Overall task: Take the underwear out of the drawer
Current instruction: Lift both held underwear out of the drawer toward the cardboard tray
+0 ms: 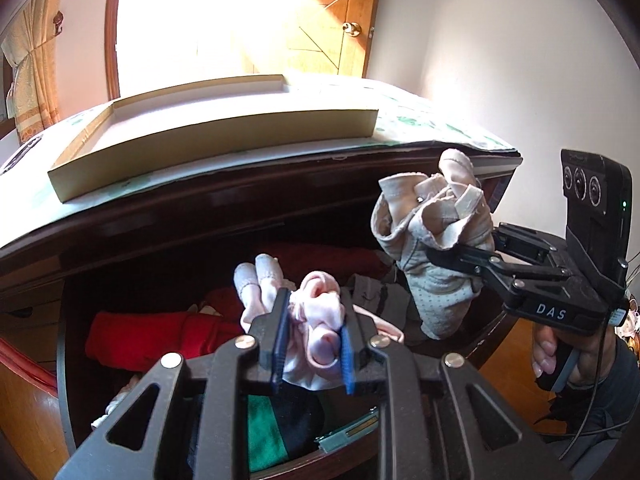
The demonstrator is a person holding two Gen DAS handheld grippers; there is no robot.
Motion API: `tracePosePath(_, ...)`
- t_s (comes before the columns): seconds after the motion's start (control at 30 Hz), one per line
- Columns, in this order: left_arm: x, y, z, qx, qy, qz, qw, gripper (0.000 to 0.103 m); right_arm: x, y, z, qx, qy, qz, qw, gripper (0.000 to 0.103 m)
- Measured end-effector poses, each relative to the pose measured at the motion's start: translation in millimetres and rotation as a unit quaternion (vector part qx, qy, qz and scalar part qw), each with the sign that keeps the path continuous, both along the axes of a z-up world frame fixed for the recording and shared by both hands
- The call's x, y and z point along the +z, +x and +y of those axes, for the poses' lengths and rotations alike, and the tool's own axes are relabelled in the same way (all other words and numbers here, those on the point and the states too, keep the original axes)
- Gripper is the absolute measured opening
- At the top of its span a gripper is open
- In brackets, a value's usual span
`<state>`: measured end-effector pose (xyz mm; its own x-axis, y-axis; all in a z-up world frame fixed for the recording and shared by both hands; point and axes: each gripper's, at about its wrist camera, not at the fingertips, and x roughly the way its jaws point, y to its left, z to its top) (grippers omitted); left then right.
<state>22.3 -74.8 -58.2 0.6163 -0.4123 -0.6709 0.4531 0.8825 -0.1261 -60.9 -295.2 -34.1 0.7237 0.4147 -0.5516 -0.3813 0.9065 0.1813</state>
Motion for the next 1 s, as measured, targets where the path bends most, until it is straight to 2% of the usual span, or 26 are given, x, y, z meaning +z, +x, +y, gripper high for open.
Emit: tracePosePath(1.0, 28.0, -19.6, 17.2, 0.044, -0.003, -0.098, 0.9942, 0.020, 23.4, -20.9, 12.2, 0.013, 0.008, -0.077, 0.997, 0.039)
